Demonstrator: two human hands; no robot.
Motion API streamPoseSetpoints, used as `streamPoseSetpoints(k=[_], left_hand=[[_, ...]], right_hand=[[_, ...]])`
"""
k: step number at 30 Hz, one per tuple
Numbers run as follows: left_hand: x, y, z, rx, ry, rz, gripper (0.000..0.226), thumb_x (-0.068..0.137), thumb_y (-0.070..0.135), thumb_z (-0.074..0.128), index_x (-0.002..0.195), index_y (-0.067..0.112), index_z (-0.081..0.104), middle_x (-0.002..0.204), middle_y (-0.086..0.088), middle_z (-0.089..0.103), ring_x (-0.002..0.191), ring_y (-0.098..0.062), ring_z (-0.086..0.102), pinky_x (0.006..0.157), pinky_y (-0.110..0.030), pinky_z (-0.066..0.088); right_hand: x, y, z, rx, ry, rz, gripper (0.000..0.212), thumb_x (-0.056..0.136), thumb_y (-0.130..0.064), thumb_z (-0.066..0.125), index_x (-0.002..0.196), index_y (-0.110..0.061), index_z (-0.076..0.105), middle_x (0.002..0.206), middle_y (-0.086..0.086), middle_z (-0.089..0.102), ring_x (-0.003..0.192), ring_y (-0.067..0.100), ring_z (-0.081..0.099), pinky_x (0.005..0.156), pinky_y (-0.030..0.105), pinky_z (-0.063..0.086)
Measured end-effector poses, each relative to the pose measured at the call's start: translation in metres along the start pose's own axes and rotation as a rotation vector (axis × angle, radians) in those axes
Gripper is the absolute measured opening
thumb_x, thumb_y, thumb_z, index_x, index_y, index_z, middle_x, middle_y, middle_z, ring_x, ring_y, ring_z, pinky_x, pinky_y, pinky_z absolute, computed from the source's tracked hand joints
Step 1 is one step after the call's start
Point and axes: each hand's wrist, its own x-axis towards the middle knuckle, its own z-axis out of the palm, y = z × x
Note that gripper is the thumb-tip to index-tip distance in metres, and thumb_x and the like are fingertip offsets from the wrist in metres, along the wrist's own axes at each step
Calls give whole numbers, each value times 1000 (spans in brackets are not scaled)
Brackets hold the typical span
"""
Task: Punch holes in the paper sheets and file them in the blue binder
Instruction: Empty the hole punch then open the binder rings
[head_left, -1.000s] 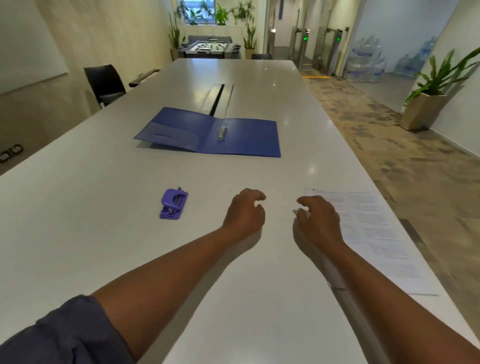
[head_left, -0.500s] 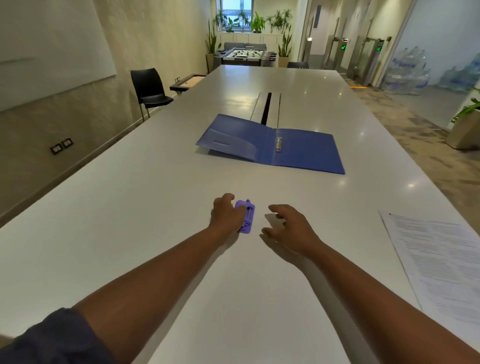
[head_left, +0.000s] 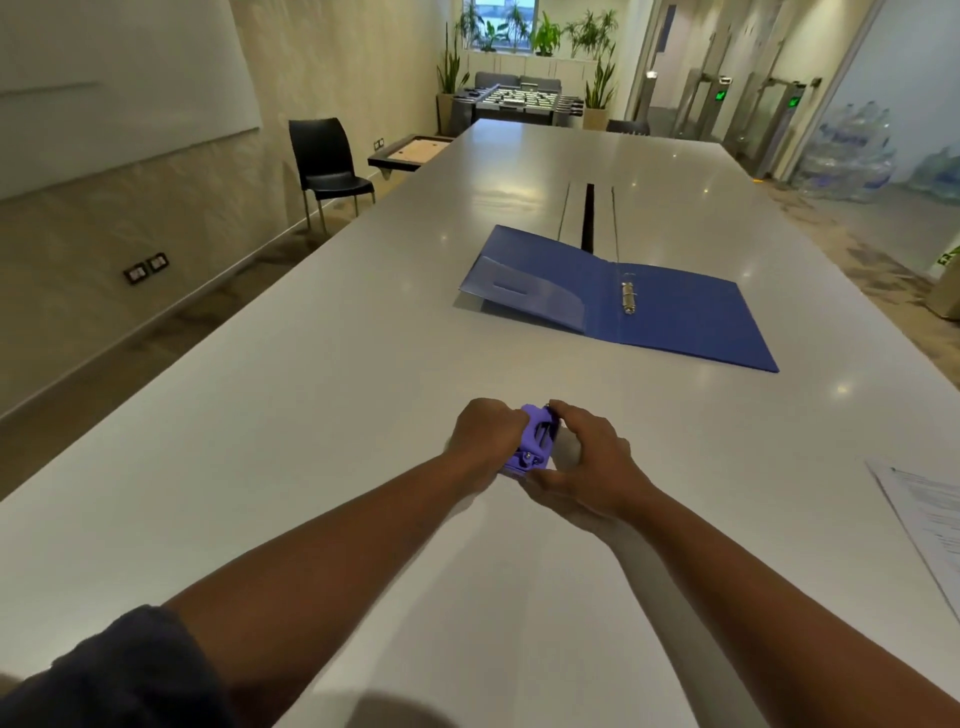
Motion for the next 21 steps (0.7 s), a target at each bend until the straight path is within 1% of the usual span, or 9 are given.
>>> streamPoseSetpoints(k=[2, 5, 7, 10, 12, 15, 17, 19, 21], left_hand=[[5, -3, -29, 42, 44, 29, 25, 81, 23, 60, 60, 13, 51, 59, -5, 54, 58, -25, 49, 59, -35, 40], [14, -12, -76, 87, 121, 85, 34, 87, 24, 62, 58, 14, 49, 56, -4, 50, 56, -22, 45, 57, -34, 38], [20, -20, -107, 102, 172, 103, 38, 90, 24, 62, 57, 14, 47, 56, -5, 49, 55, -22, 44, 56, -34, 38], [29, -35, -155, 88, 239, 114, 38, 91, 24, 64, 59, 11, 48, 56, -5, 46, 54, -21, 42, 55, -33, 37], [33, -44, -180, 71, 260, 114, 37, 90, 23, 65, 60, 7, 50, 56, -8, 45, 55, -22, 42, 55, -33, 37], [40, -60, -217, 57, 294, 89, 37, 90, 21, 67, 64, -3, 55, 60, -13, 47, 57, -22, 45, 56, -35, 40], [44, -70, -235, 48, 319, 75, 35, 91, 19, 67, 64, 0, 57, 60, -14, 50, 54, -22, 47, 53, -31, 42], [47, -78, -249, 45, 342, 62, 34, 93, 19, 67, 65, 1, 58, 59, -13, 53, 50, -18, 50, 48, -26, 43], [51, -88, -261, 35, 354, 54, 35, 93, 20, 67, 65, 2, 59, 59, -12, 56, 51, -18, 55, 51, -28, 47]], right_hand=[[12, -22, 15, 34, 31, -40, 88, 77, -37, 87, 151, -23, 42, 147, -4, 51, 135, 19, 43, 101, 23, 24], [34, -58, 41, 45, 60, -115, 84, 74, -36, 88, 146, -22, 48, 142, -2, 55, 130, 20, 48, 100, 26, 27], [50, -83, 60, 41, 56, -154, 83, 72, -39, 87, 144, -21, 49, 140, -2, 56, 127, 20, 49, 100, 30, 29], [73, -119, 94, 51, 37, -193, 86, 68, -49, 83, 143, -22, 50, 138, -3, 59, 125, 21, 53, 108, 41, 39], [82, -137, 113, 89, 33, -217, 80, 66, -52, 79, 137, -25, 55, 128, -6, 63, 115, 19, 58, 104, 44, 45], [95, -167, 142, 112, 22, -239, 74, 65, -59, 73, 130, -29, 58, 117, -9, 66, 107, 17, 60, 98, 42, 48], [101, -183, 156, 111, 5, -246, 73, 66, -59, 76, 129, -28, 56, 118, -9, 65, 108, 17, 59, 98, 40, 49], [106, -194, 166, 122, -15, -254, 68, 68, -56, 78, 126, -29, 56, 114, -9, 64, 105, 16, 58, 95, 37, 49], [111, -204, 173, 118, -36, -265, 65, 68, -53, 79, 123, -27, 57, 110, -8, 64, 101, 17, 58, 93, 38, 50]])
